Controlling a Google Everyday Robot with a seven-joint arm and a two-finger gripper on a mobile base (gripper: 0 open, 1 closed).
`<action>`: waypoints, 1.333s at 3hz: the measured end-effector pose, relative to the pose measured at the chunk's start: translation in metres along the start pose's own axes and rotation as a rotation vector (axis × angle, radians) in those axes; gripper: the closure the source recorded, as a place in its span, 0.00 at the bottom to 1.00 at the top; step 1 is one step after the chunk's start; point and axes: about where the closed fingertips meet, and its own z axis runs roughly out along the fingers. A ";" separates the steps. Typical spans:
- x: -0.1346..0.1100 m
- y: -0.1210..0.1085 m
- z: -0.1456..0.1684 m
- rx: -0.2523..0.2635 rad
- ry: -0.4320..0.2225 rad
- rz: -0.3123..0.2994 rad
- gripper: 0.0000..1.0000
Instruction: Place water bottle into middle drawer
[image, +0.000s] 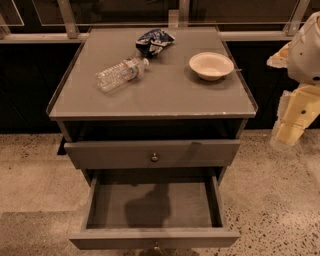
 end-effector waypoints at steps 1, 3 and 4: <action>0.000 0.000 0.000 0.000 0.000 0.000 0.00; -0.007 -0.051 0.016 0.074 -0.191 -0.050 0.00; -0.035 -0.109 0.044 0.088 -0.351 -0.127 0.00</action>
Offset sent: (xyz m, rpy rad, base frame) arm 0.0248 -0.0067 -0.0030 0.0831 -0.0737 0.0456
